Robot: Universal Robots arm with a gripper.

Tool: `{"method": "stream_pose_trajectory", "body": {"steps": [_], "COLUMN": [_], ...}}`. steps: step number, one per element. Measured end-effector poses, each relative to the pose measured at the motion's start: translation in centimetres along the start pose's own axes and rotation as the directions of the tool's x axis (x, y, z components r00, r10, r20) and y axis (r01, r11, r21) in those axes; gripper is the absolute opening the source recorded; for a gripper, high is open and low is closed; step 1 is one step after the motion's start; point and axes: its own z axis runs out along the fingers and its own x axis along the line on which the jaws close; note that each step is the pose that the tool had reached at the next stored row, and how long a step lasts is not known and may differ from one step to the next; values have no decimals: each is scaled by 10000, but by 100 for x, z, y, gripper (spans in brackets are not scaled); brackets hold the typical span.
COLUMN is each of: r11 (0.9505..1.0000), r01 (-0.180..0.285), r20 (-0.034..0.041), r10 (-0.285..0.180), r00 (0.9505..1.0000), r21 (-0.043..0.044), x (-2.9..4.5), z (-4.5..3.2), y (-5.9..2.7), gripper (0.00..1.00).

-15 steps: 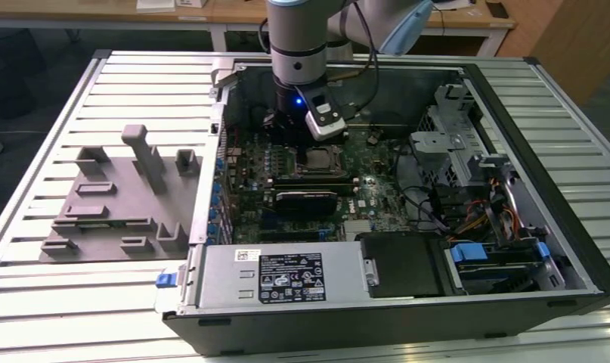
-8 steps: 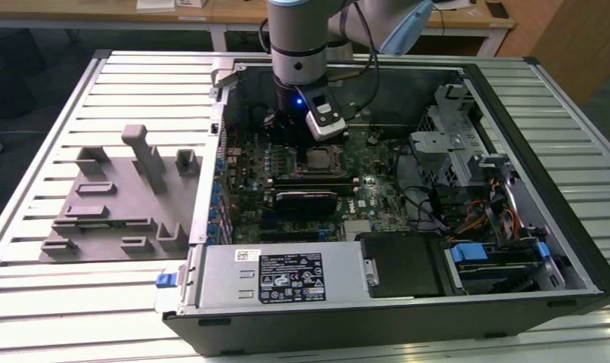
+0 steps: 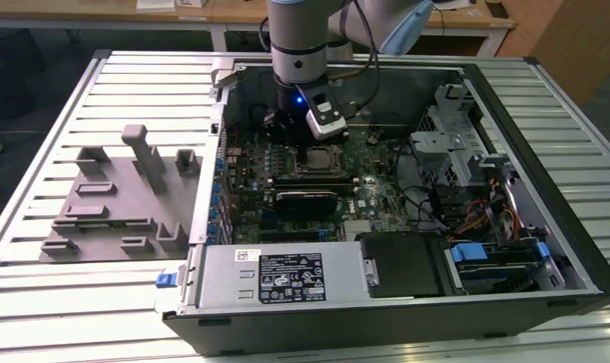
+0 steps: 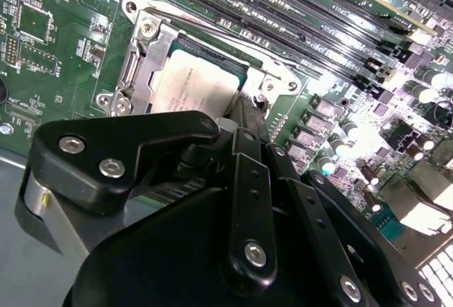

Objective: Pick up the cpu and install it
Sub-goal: 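Close the cpu cover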

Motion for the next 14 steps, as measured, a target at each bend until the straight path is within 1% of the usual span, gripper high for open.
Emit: {"method": "stream_pose_trajectory", "body": {"steps": [4,10,14], "r11": [10000,10000,10000], "r01": [0,0,0], "r20": [0,0,0], "r10": [0,0,0], "r00": [10000,10000,10000], "r21": [-1,0,0], "x": [-3,-11,-14], "z": [-53,-172,-214], "y": [-2,-5,-6], "gripper": [11,11,11]}}
